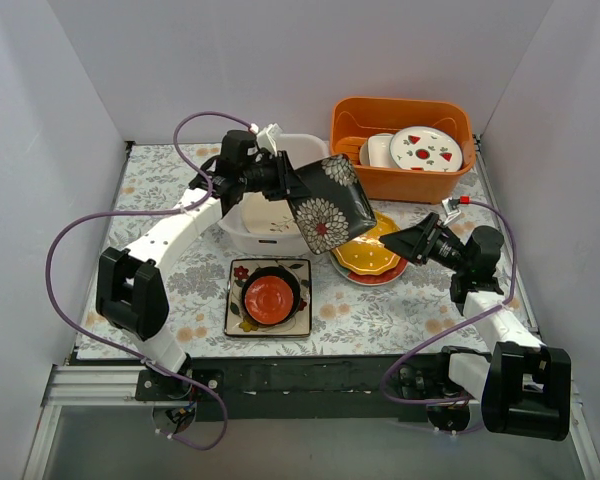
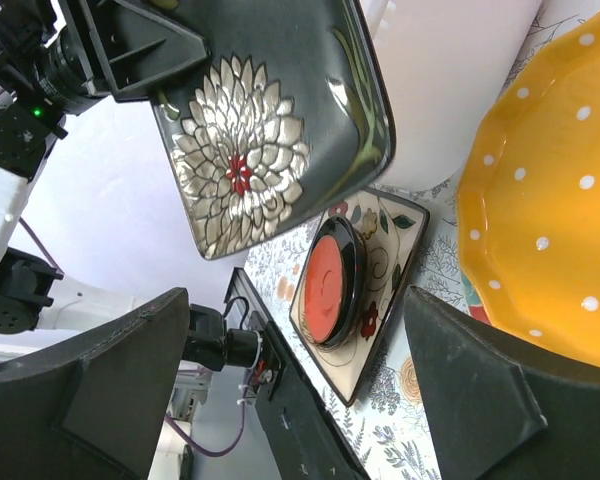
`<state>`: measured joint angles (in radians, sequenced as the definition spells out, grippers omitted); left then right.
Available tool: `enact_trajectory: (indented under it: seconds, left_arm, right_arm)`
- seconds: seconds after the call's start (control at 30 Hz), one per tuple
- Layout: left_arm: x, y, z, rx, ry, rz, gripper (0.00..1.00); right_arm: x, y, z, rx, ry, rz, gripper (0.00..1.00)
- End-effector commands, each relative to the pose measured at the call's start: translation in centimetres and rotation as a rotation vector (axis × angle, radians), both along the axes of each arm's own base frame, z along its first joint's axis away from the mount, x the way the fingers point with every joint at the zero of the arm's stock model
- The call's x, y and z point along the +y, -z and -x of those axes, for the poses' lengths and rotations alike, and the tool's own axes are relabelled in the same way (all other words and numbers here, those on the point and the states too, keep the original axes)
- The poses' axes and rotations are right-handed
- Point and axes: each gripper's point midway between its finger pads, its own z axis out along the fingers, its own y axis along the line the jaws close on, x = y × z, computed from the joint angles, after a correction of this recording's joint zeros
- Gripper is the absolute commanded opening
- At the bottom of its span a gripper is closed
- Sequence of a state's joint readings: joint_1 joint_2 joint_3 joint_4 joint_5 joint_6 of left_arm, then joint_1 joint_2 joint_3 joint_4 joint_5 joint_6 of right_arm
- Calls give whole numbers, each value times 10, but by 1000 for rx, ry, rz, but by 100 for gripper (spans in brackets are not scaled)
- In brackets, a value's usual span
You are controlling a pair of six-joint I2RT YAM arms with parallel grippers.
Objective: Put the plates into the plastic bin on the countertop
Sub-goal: Place the plate in the plastic bin.
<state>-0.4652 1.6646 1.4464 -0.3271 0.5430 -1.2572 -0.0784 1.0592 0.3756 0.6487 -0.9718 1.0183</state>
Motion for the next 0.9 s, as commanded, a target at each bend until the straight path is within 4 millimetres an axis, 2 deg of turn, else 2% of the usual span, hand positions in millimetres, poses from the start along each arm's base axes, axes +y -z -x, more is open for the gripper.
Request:
enact_trajectory:
  seconds: [0.0,0.43,0.73,0.87]
  left_arm:
    - [8,-76,6,-163,31,149,0]
    - [50,-83,-18,-198,-113,167,0]
    - [65,-82,-29,-205,-187,190,0]
    - [75,-88,-34,-228,-234,213,0]
  right_arm:
    - [0,-3,-1,-41,-10,6,94]
    - [-1,4,-1,-20,-13,11,94]
    - [-1,6,-1,-20,-14,14,94]
    - [-1,7,-1,-19,-15,15,94]
